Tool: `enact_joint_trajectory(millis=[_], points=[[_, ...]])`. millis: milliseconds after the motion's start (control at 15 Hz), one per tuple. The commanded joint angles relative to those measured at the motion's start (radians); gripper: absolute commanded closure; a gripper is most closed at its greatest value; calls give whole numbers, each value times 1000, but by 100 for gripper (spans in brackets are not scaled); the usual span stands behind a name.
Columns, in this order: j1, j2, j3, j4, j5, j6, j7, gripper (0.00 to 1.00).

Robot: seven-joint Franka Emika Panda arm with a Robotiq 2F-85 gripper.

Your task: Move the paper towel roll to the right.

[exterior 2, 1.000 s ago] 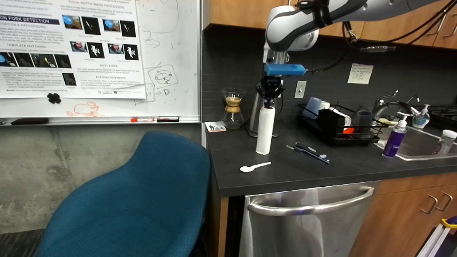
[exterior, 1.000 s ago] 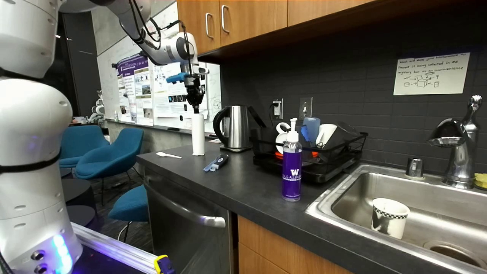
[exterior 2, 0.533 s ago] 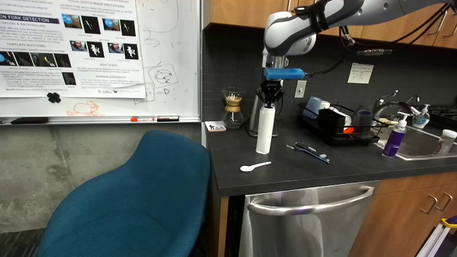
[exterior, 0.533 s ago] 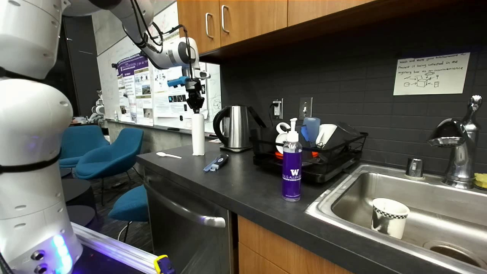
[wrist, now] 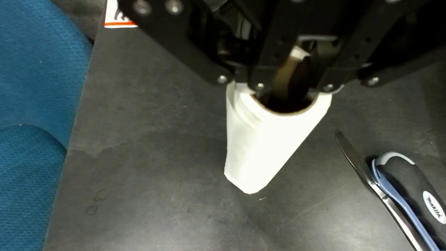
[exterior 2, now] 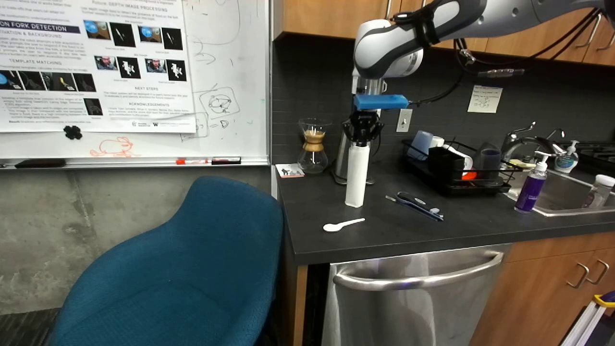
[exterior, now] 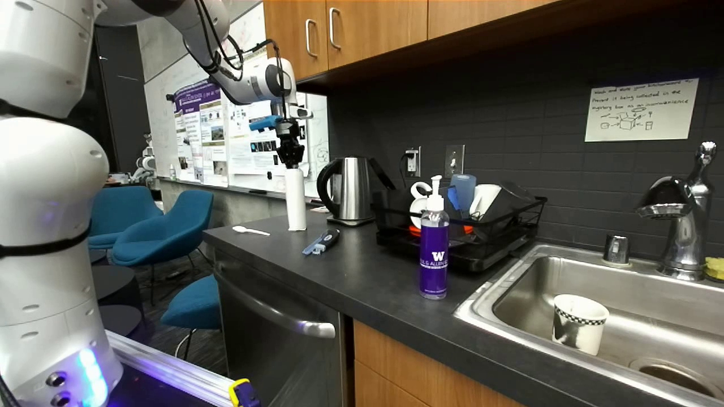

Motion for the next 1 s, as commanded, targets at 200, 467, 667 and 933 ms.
enact_joint_trajectory(millis=[200,467,667,933], points=[[22,-24,-10,26,19,-42,-3,49],[26,-44,-5,29,30,-53,-17,49],[32,-63,-3,21,27,-60,-11,49],[41,-102,2,-9,27,-65,3,49]])
